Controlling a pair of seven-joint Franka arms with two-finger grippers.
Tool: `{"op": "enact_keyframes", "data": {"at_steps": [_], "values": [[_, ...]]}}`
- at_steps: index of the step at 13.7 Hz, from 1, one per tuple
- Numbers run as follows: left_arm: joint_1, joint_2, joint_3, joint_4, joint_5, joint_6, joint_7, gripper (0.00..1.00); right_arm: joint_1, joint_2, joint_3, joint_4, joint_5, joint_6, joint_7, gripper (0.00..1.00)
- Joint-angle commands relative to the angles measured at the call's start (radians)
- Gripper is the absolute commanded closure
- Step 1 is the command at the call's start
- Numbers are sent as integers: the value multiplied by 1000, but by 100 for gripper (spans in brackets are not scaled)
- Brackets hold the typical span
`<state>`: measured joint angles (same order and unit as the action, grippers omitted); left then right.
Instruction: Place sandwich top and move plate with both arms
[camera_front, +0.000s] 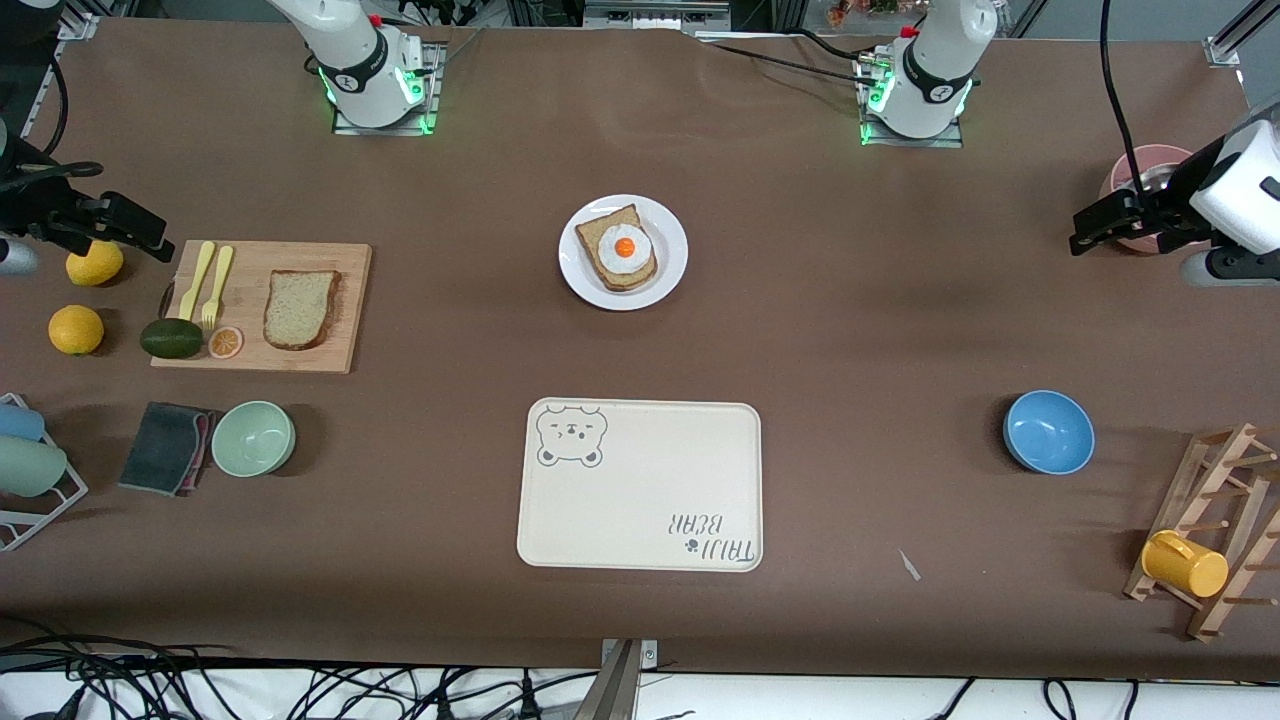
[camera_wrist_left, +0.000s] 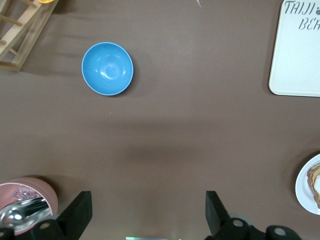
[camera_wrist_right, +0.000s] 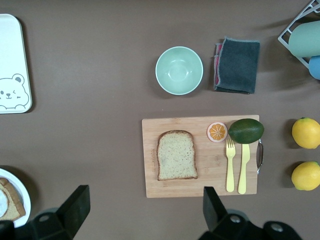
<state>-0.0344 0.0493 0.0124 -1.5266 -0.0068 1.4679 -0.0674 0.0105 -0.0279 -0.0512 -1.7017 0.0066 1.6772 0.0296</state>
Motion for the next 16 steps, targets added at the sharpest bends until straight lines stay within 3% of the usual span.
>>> {"op": "enact_keyframes", "data": {"at_steps": [1, 16], "values": [[-1, 11, 0, 42, 17, -15, 5, 0, -6, -30, 7, -24, 0, -4, -14, 0], [1, 11, -2, 28, 54, 3, 14, 0, -4, -18, 10, -26, -2, -60, 0, 0]]}}
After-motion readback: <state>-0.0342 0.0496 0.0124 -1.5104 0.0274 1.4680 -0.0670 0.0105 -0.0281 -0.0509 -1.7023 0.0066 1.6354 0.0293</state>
